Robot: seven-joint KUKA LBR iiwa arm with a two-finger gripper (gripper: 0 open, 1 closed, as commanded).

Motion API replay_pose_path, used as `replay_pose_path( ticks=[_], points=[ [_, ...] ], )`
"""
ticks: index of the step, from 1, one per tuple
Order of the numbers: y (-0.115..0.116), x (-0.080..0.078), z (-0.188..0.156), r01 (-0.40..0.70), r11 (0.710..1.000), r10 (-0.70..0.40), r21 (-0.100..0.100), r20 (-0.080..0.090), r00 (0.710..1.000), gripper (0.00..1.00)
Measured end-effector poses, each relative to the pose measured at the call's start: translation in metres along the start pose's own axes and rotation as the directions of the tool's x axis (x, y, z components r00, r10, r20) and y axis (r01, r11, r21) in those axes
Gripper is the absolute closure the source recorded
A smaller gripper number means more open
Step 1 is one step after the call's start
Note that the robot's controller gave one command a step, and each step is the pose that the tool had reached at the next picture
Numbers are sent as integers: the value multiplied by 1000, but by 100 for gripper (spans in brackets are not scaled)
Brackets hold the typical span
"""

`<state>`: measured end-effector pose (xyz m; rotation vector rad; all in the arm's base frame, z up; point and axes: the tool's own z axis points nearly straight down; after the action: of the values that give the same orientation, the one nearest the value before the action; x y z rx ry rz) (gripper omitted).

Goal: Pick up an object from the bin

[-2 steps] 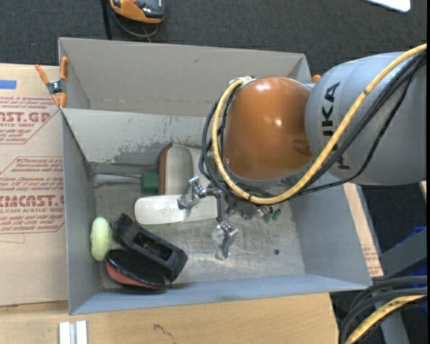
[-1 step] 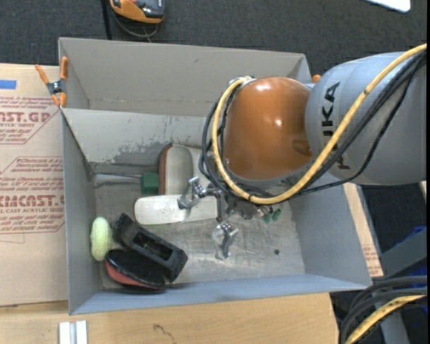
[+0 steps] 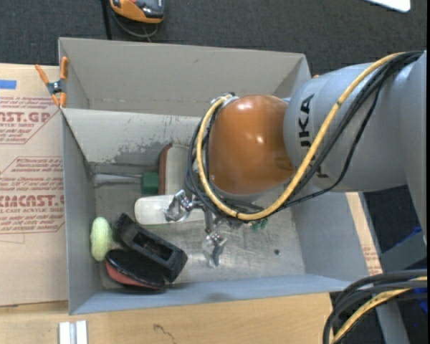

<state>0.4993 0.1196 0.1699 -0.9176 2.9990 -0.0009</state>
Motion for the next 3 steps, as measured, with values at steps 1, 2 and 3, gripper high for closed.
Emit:
replay_pose_path(
  ticks=[1, 2, 3],
  points=[
    [16, -8, 22, 288, 958, -288, -4, -4, 958, 0],
    [32, -13, 52, 412, 911, -412, -4, -1, 911, 0],
    [47, -24, 93, 86, 996, -86, 1, -22, 996, 100]
  ],
)
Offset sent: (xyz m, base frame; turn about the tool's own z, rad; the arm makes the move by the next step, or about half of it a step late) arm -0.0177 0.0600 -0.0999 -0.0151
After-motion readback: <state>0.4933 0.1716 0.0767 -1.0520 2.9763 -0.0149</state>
